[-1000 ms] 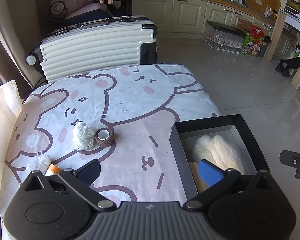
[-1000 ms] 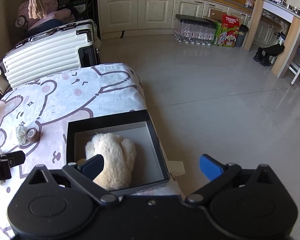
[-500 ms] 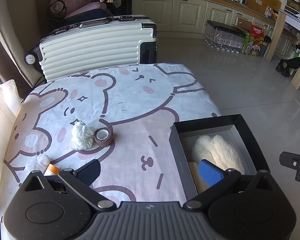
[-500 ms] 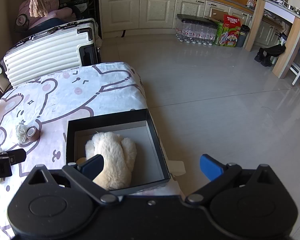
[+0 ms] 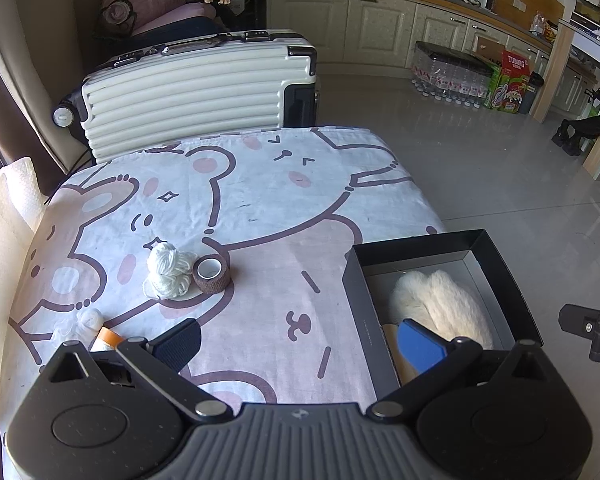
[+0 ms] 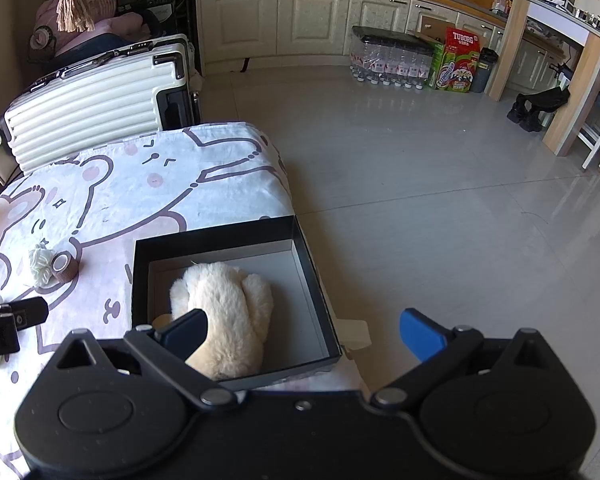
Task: Organize objects
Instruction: 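Withdraw both tools up from the black box, then move both tools back over the bed toward the bottle and tape roll, then close the left tool on the orange-capped bottle while the right tool grasps the brown tape roll, then lift the bottle and tape roll and carry both toward the black box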
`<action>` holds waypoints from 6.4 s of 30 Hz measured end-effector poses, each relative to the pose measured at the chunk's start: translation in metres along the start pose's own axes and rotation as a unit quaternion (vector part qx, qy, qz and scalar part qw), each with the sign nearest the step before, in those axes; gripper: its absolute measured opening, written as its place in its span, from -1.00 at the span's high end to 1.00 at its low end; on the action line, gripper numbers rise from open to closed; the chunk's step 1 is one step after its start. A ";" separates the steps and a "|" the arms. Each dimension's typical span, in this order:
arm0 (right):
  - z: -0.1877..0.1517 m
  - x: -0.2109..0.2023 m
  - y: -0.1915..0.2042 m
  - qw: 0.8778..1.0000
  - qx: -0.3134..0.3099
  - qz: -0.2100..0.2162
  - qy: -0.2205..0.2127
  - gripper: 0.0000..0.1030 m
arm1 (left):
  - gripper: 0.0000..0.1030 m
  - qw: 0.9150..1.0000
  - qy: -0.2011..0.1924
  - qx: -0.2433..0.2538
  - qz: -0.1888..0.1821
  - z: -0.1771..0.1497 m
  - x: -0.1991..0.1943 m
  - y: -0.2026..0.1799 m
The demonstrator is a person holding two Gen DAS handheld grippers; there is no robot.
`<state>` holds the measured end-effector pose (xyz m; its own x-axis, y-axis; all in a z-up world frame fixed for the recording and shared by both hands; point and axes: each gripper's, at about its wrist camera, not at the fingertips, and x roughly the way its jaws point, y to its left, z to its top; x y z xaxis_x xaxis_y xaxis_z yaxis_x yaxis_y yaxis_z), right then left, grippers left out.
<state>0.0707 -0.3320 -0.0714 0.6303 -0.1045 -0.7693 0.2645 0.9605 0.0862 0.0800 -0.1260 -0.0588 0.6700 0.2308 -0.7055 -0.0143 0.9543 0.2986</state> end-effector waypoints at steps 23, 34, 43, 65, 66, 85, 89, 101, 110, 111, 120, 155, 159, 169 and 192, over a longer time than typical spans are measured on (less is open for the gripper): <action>0.010 -0.002 0.098 0.997 -0.078 0.026 0.006 -1.00 | -1.00 0.996 0.001 -0.067 0.058 -0.012 -0.021 0.106; 0.012 -0.004 0.127 0.996 -0.090 0.024 0.001 -1.00 | -1.00 0.993 0.001 -0.084 0.082 -0.020 -0.035 0.139; 0.011 -0.007 0.146 0.994 -0.099 0.039 -0.004 -1.00 | -1.00 0.991 -0.002 -0.099 0.093 -0.023 -0.045 0.153; 0.013 -0.002 0.153 0.994 -0.103 0.033 -0.005 -1.00 | -1.00 0.989 -0.021 -0.121 0.088 -0.022 -0.053 0.180; 0.014 -0.003 0.156 0.994 -0.105 0.035 -0.006 -1.00 | -1.00 0.988 -0.023 -0.122 0.087 -0.021 -0.053 0.183; 0.064 0.017 0.200 0.989 -0.140 0.057 -0.010 -1.00 | -0.28 0.992 0.028 -0.105 0.059 -0.017 -0.002 0.213; 0.070 0.034 0.213 0.988 -0.138 0.062 -0.010 -1.00 | -0.16 0.993 0.050 -0.088 0.056 -0.019 0.015 0.210; 0.070 0.110 0.224 0.987 -0.121 0.099 0.026 -1.00 | 0.12 0.989 0.122 -0.064 0.052 -0.021 0.070 0.210; 0.070 0.172 0.215 0.983 -0.063 0.142 0.099 -0.67 | 0.13 0.984 0.162 -0.066 0.044 -0.023 0.107 0.216; 0.070 0.178 0.217 0.982 -0.063 0.145 0.106 -0.62 | 0.13 0.983 0.166 -0.065 0.042 -0.023 0.111 0.216; 0.063 0.219 0.234 0.972 -0.077 0.149 0.163 -0.36 | 0.13 0.981 0.184 -0.058 0.013 -0.023 0.128 0.210; 0.050 0.222 0.234 0.961 -0.141 0.121 0.205 0.13 | 0.18 0.970 0.229 -0.080 -0.001 -0.025 0.144 0.202; 0.053 0.213 0.227 0.963 -0.138 0.123 0.197 0.13 | 0.18 0.974 0.202 -0.105 0.006 -0.017 0.132 0.205; 0.061 0.176 0.213 0.969 -0.133 0.125 0.166 0.13 | 0.17 0.980 0.156 -0.126 0.011 -0.002 0.102 0.196; 0.055 0.078 0.170 0.980 -0.133 0.118 0.093 0.13 | 0.17 0.988 0.073 -0.138 0.023 0.008 0.023 0.165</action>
<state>0.2047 -0.1914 -0.0815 0.5000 0.1538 -0.8523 -0.0873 0.9880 0.1271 0.0991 0.0354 -0.0211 0.5504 0.2817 -0.7859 -0.2575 0.9527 0.1612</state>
